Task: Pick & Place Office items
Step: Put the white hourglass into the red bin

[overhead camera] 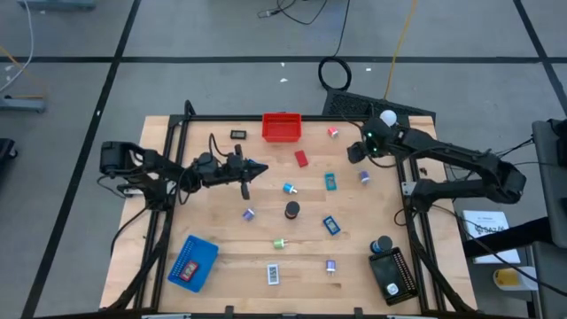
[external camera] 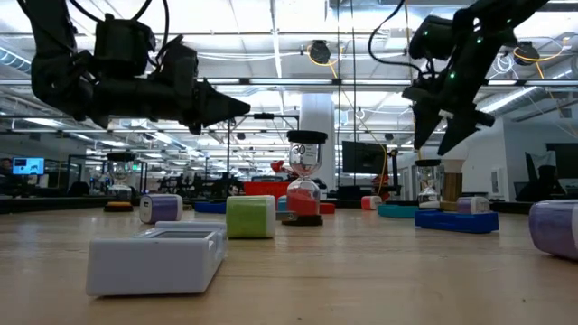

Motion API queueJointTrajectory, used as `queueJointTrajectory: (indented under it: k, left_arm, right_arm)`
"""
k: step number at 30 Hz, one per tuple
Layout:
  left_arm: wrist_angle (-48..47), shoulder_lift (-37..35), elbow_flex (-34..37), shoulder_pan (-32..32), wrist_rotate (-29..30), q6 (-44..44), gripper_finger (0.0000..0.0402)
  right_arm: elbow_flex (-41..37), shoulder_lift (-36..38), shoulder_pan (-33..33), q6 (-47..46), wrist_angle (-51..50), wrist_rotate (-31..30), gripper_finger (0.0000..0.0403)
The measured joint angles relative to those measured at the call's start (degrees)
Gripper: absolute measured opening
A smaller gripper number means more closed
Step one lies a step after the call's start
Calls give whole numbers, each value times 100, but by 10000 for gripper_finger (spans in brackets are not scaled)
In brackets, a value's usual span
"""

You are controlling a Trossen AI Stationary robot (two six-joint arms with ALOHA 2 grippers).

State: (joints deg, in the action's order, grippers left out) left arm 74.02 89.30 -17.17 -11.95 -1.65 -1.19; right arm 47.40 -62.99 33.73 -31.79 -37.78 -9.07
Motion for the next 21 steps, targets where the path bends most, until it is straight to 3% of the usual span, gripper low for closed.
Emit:
queueJointTrajectory:
  k: [4, 8, 14, 21]
  left_arm:
    - [-1, 0, 0, -69, -136, 37, 5]
    - [-2, 0, -2, -100, -186, 50, 5]
    - [-2, 0, -2, -100, -186, 52, 5]
    - [-5, -1, 17, -253, -151, -111, 5]
  right_arm:
    - [0, -363, 92, 262, 114, -8, 342]
    - [0, -768, 90, 458, 431, -3, 342]
    - [0, -1214, 92, 570, 566, -152, 292]
    - [0, -1197, 90, 603, 582, -152, 205]
